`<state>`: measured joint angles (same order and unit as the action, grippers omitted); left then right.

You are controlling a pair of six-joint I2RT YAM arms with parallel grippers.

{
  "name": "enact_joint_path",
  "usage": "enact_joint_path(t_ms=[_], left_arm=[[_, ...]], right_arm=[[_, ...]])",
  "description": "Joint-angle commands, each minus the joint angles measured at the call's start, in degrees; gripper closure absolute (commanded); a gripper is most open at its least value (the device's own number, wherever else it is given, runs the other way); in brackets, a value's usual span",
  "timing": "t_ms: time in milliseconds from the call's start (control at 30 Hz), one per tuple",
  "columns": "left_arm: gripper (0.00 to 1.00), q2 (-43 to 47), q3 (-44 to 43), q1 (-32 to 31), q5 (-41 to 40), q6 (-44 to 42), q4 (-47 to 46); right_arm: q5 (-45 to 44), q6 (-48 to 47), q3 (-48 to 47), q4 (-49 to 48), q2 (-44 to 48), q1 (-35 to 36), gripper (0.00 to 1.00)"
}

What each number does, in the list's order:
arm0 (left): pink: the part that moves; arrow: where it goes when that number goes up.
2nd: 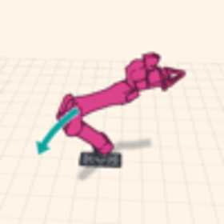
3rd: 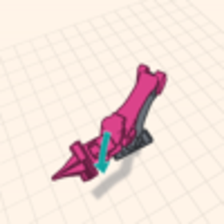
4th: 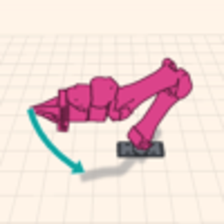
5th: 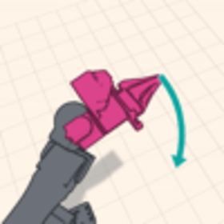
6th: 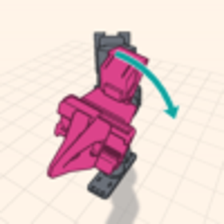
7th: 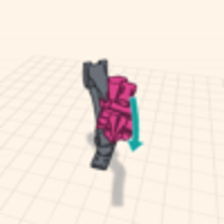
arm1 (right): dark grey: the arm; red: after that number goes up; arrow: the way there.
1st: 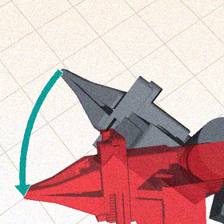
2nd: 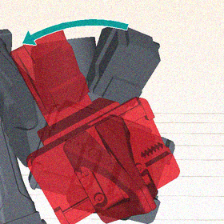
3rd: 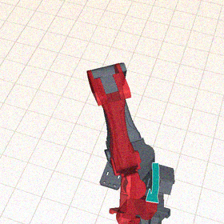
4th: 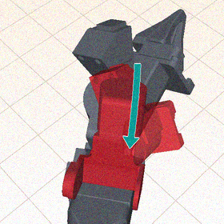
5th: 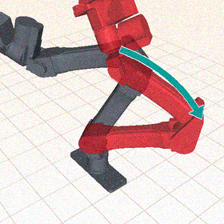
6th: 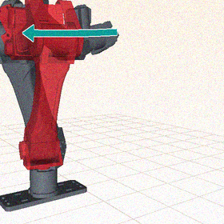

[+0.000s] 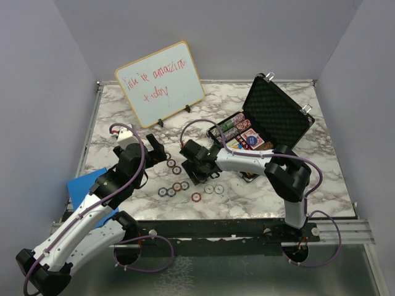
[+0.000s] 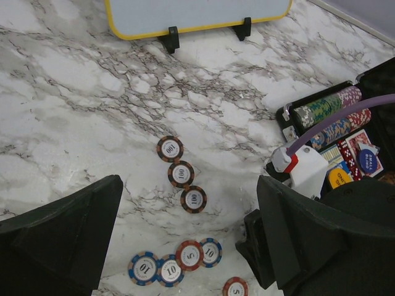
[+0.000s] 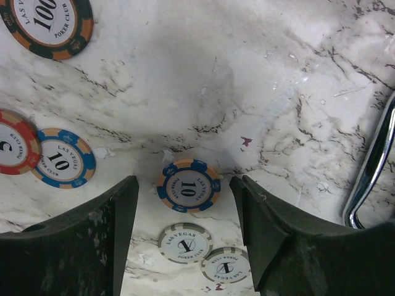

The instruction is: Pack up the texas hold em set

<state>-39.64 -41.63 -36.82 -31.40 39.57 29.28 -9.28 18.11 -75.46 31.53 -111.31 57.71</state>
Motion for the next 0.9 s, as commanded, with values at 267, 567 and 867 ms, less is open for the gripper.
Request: enact_joint_path(t_ms=[267, 567, 867], left_arm=[[0.01, -0.3, 1.0, 0.2, 0.7, 0.5, -0.5], [0.01, -0.5, 1.2, 0.2, 0.6, 0.4, -0.7], [0.01, -0.6, 1.4, 0.2, 0.7, 0.4, -1.0]], right_arm=[[1.0, -1.4, 1.8, 1.7, 2.2, 0.3, 0.29], [5.5, -1.5, 2.1, 0.7, -1.7, 0.4, 0.31], [1.7, 0.5, -0.3, 0.6, -7.0, 0.4, 0.37]])
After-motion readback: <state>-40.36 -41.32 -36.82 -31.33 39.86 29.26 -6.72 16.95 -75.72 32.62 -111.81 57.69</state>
